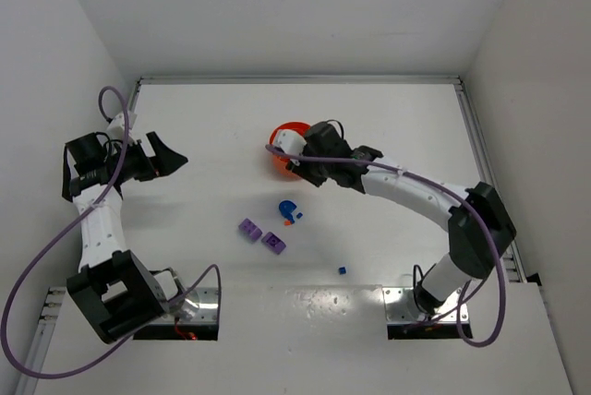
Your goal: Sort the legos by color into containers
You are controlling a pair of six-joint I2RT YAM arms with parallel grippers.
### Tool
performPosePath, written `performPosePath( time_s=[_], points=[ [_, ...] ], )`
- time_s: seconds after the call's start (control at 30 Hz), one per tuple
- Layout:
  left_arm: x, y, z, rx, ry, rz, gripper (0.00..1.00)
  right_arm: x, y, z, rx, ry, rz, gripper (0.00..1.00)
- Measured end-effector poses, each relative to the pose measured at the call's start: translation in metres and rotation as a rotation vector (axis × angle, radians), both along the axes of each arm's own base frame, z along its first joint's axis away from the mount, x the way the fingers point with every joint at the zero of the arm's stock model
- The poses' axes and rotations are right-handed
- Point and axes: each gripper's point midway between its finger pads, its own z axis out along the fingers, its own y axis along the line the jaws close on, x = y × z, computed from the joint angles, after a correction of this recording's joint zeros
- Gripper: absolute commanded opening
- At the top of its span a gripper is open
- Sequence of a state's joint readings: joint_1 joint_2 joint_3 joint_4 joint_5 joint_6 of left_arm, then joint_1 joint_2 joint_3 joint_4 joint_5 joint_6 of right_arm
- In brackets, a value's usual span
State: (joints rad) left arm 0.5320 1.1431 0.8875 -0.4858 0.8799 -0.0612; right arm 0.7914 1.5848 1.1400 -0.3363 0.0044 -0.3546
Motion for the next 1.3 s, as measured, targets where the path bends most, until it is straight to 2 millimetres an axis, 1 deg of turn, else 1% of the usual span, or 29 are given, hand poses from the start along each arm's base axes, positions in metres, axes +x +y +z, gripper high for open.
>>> performPosePath(
  time_s=[0.07, 0.2, 0.27, 0.37, 0.53, 0.77, 0.97, 1.07, 1.1, 1.17, 1.2, 1.3],
  points=[
    [0.000, 0.001, 0.001, 0.006, -0.003, 0.007, 1.00, 0.022, -0.006, 0.002, 0.028, -0.020, -0.106, 0.00],
    [0.000, 0.002, 0.001, 0.009, 0.000, 0.015, 1.00, 0.045, -0.005, 0.001, 0.051, -0.048, -0.189, 0.00],
    [0.000, 0.002, 0.001, 0.008, 0.001, 0.017, 1.00, 0.052, -0.003, -0.002, 0.056, -0.058, -0.198, 0.00],
    [0.000, 0.003, 0.000, 0.009, 0.005, 0.023, 1.00, 0.055, -0.002, -0.006, 0.051, -0.062, -0.194, 0.00],
    [0.001, 0.005, -0.001, 0.013, 0.008, 0.029, 1.00, 0.065, 0.001, -0.006, 0.054, -0.098, -0.178, 0.00],
    [0.002, 0.005, -0.003, 0.006, 0.016, 0.033, 1.00, 0.080, 0.006, 0.005, 0.049, -0.193, -0.135, 0.00],
    [0.004, 0.006, -0.007, 0.001, 0.024, 0.033, 1.00, 0.086, 0.007, 0.008, 0.029, -0.240, -0.107, 0.00],
    [0.005, 0.007, -0.008, 0.000, 0.029, 0.034, 1.00, 0.087, 0.008, 0.006, 0.018, -0.248, -0.097, 0.07],
    [0.005, 0.007, -0.008, 0.000, 0.028, 0.035, 1.00, 0.087, 0.008, 0.004, 0.013, -0.247, -0.095, 0.13],
    [0.006, 0.007, -0.008, 0.002, 0.026, 0.035, 1.00, 0.088, 0.008, -0.001, 0.000, -0.243, -0.088, 0.17],
    [0.006, 0.008, -0.008, 0.002, 0.026, 0.035, 1.00, 0.088, 0.008, -0.003, -0.006, -0.240, -0.085, 0.23],
    [0.006, 0.008, -0.009, 0.000, 0.030, 0.035, 1.00, 0.087, 0.007, -0.009, -0.018, -0.234, -0.081, 0.37]
  ],
)
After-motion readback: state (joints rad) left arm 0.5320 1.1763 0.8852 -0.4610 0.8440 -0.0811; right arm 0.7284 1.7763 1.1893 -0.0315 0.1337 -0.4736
